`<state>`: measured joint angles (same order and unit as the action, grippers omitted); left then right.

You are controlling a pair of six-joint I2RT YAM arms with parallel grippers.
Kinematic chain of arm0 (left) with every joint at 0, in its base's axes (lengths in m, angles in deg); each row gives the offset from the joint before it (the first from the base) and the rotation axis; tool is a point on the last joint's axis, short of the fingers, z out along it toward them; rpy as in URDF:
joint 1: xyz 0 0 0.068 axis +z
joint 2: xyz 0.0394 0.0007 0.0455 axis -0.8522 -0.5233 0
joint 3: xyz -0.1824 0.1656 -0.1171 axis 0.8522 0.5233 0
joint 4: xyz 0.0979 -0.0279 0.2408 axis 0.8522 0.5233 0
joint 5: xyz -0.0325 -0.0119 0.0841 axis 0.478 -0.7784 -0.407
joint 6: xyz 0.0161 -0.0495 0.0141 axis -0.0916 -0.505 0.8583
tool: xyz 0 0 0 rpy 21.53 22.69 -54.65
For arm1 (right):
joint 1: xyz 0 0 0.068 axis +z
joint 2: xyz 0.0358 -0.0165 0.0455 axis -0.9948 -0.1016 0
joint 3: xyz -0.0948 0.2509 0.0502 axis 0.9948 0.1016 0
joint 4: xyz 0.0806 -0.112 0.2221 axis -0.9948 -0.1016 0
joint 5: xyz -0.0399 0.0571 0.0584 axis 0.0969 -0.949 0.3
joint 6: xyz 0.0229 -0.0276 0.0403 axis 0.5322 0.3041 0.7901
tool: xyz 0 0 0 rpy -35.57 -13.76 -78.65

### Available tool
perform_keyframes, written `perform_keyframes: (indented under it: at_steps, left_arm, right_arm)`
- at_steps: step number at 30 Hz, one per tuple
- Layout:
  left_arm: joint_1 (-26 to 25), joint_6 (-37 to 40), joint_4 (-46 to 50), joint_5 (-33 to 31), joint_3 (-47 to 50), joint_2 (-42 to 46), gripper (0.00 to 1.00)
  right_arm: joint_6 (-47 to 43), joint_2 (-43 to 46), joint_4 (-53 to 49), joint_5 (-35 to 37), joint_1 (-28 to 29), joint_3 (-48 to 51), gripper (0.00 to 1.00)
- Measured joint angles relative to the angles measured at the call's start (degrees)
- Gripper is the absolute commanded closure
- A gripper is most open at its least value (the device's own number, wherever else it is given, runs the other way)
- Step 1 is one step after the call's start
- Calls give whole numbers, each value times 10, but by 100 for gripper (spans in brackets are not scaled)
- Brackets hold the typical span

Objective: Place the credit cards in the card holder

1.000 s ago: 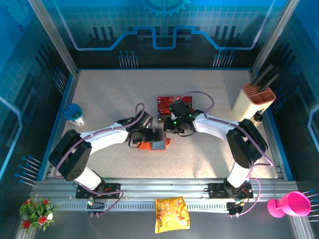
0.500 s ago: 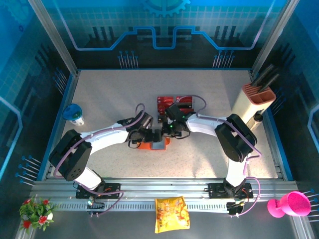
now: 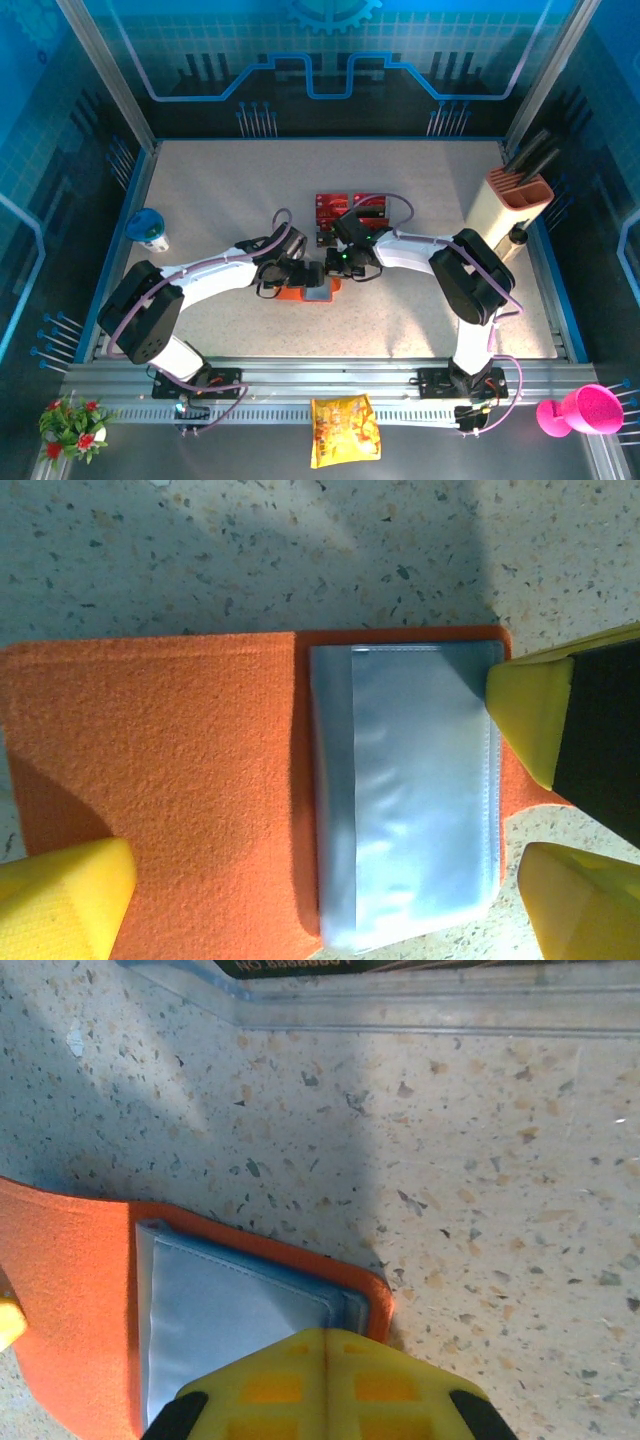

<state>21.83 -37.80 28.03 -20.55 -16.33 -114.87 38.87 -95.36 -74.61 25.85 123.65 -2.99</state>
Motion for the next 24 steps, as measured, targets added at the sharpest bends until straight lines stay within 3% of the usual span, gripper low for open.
perform_keyframes:
  at_steps: [22,24]
  left_arm:
    - [0,12,-22,-19,35,0,1]
    - [0,12,-22,-23,35,0,5]
  right_arm:
    - [2,-20,22,-26,7,-14,100]
    - [3,-20,22,-26,7,-14,100]
